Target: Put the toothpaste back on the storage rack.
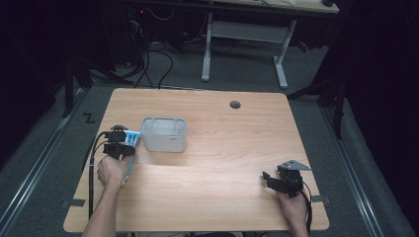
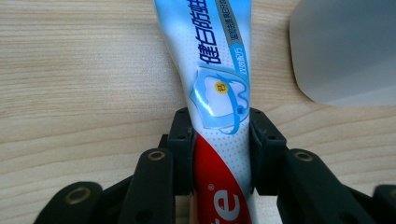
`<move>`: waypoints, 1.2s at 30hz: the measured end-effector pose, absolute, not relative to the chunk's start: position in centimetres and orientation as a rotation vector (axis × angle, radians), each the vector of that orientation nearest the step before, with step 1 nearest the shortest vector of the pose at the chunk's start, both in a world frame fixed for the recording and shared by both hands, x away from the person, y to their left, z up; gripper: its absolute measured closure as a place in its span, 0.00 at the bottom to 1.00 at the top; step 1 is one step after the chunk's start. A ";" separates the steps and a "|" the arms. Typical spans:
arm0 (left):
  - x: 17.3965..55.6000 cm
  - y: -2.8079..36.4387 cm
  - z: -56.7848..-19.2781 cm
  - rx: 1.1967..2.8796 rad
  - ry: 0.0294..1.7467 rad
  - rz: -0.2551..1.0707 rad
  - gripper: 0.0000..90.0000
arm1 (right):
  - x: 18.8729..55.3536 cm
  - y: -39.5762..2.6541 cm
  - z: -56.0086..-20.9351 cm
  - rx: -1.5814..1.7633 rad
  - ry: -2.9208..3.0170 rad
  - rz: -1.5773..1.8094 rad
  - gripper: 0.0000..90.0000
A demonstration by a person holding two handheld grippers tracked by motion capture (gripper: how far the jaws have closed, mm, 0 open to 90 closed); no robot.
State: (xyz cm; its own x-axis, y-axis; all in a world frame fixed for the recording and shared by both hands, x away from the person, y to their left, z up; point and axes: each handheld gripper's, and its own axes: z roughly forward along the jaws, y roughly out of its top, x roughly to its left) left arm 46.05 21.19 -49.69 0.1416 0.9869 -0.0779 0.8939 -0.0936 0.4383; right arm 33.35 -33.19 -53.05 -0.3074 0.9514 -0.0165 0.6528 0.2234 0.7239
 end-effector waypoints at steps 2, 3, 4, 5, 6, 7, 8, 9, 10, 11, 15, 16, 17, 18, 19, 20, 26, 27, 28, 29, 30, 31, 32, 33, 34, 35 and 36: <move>45.9 21.3 -49.6 2.054 1.802 0.331 0.75 | 33.3 -33.2 -53.0 1.475 2.042 0.860 0.35; 45.9 21.3 -49.6 2.054 1.802 0.331 0.76 | 33.3 -33.2 -53.0 1.475 2.042 0.860 0.35; 45.8 21.3 -49.6 2.055 1.802 0.330 0.76 | 33.3 -33.2 -53.0 1.475 2.042 0.860 0.35; 45.7 21.4 -49.5 2.056 1.801 0.331 0.76 | 33.3 -33.2 -53.0 1.474 2.042 0.860 0.35; 45.6 21.5 -49.4 2.057 1.801 0.329 0.76 | 33.3 -33.2 -53.0 1.474 2.042 0.860 0.35; 45.6 21.5 -49.4 2.057 1.801 0.329 0.76 | 33.3 -33.2 -53.0 1.474 2.042 0.860 0.35; 45.5 21.6 -49.3 2.055 1.798 0.327 0.76 | 33.3 -33.2 -53.0 1.474 2.042 0.860 0.35; 45.4 21.6 -49.2 2.051 1.795 0.332 0.76 | 33.3 -33.2 -53.0 1.474 2.042 0.860 0.35; 45.3 21.7 -49.0 2.047 1.792 0.333 0.76 | 33.3 -33.2 -53.0 1.474 2.042 0.860 0.35; 45.2 21.8 -48.8 2.038 1.784 0.338 0.76 | 33.3 -33.2 -53.0 1.475 2.042 0.860 0.35; 44.8 22.0 -48.1 2.033 1.769 0.350 0.76 | 33.3 -33.2 -53.0 1.475 2.042 0.860 0.35; 44.7 22.1 -47.9 2.029 1.767 0.352 0.76 | 33.3 -33.2 -53.0 1.474 2.042 0.860 0.35; 44.6 22.2 -47.6 2.027 1.760 0.355 0.76 | 33.3 -33.2 -53.0 1.475 2.041 0.860 0.35; 44.4 22.4 -47.2 2.021 1.750 0.357 0.76 | 33.3 -33.2 -53.0 1.475 2.042 0.860 0.35; 44.4 22.4 -47.2 2.021 1.750 0.357 0.76 | 33.3 -33.2 -53.0 1.475 2.042 0.860 0.35; 44.1 22.5 -46.7 2.008 1.739 0.362 0.76 | 33.3 -33.2 -53.0 1.477 2.041 0.861 0.35; 43.4 22.7 -46.0 2.007 1.715 0.372 0.76 | 33.3 -33.2 -53.0 1.474 2.042 0.861 0.35; 43.2 22.7 -45.9 2.003 1.711 0.378 0.76 | 33.3 -33.2 -53.0 1.475 2.042 0.861 0.35; 43.1 22.7 -45.7 2.003 1.707 0.380 0.76 | 33.4 -33.2 -53.0 1.474 2.042 0.861 0.35; 42.9 22.7 -45.6 1.999 1.701 0.385 0.76 | 33.4 -33.2 -53.0 1.474 2.042 0.861 0.35; 42.8 22.8 -45.4 1.996 1.696 0.388 0.76 | 33.3 -33.2 -53.0 1.475 2.042 0.861 0.35; 42.7 22.8 -45.3 1.990 1.690 0.392 0.76 | 33.3 -33.2 -53.0 1.475 2.042 0.861 0.35; 42.5 22.8 -45.0 1.992 1.675 0.394 0.76 | 33.3 -33.2 -53.0 1.477 2.041 0.861 0.35; 42.5 22.8 -44.9 2.001 1.665 0.402 0.77 | 33.3 -33.2 -53.0 1.477 2.041 0.862 0.35; 42.3 22.7 -44.7 2.001 1.661 0.409 0.77 | 33.3 -33.2 -53.0 1.477 2.041 0.862 0.35; 42.2 22.7 -44.5 2.001 1.647 0.412 0.77 | 33.3 -33.2 -53.0 1.477 2.041 0.862 0.35; 42.1 22.6 -44.3 1.995 1.642 0.416 0.77 | 33.3 -33.2 -53.0 1.476 2.042 0.861 0.35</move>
State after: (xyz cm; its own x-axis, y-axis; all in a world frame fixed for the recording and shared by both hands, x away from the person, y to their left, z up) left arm 42.12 22.65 -44.31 0.2187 0.9718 -0.0879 0.8125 -0.1315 0.5679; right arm 33.34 -33.20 -53.05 -0.3071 0.9516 -0.0150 0.6536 0.2223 0.7235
